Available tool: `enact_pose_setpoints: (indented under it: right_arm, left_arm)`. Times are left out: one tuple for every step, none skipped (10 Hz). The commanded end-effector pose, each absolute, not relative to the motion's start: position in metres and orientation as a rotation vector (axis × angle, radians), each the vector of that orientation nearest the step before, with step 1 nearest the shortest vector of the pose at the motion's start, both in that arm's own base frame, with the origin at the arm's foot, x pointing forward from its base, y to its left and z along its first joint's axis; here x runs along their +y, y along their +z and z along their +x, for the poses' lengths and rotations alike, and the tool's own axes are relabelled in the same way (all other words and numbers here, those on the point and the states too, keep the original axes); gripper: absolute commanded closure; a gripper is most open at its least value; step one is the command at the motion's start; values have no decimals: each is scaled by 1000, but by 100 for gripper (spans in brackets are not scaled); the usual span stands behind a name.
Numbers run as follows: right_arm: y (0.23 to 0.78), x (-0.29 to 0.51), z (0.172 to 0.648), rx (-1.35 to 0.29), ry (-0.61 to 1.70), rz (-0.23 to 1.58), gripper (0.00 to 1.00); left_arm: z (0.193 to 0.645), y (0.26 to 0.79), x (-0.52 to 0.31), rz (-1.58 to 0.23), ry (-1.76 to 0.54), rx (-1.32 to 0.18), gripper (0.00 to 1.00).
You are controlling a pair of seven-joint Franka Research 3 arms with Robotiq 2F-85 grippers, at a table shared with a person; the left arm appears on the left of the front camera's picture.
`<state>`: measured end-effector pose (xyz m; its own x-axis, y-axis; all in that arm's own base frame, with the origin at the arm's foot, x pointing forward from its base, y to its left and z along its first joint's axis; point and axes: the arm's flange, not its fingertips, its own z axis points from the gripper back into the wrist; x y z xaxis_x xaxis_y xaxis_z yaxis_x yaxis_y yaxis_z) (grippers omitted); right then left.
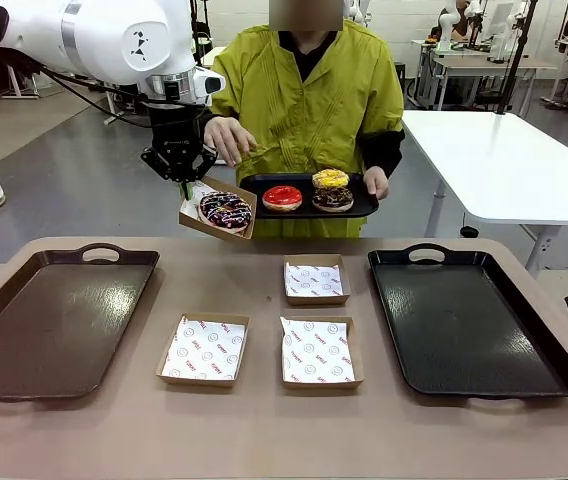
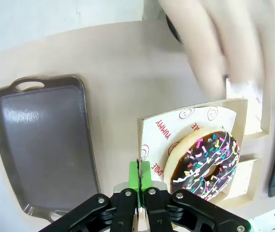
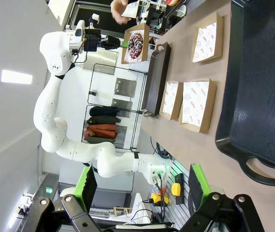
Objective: Individually package the donuts and arrange them on the tray.
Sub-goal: Place the picked Paper togo box on the Handle tray while simultaneously picking up another Paper togo box from the table with the other hand.
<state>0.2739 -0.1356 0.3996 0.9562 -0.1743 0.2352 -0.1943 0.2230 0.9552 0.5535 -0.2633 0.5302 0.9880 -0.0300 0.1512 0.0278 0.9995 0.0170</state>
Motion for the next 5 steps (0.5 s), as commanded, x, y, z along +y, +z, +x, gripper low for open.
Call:
enact_pose_setpoints:
  right_arm:
    - [400, -136, 274, -328, 19, 1363, 0]
    - [400, -136, 274, -328, 19, 1363, 0]
    - [400, -136, 274, -328, 19, 1363, 0]
    - [400, -136, 274, -328, 19, 1363, 0]
    - [400, -136, 274, -328, 19, 1363, 0]
  left_arm:
    - [554, 532, -261, 15, -36, -156, 100]
    - [554, 532, -261, 15, -36, -156, 100]
    - [554, 532, -261, 15, -36, -156, 100]
    - [554, 532, -261, 15, -36, -156, 100]
    - [554, 532, -261, 15, -36, -156, 100]
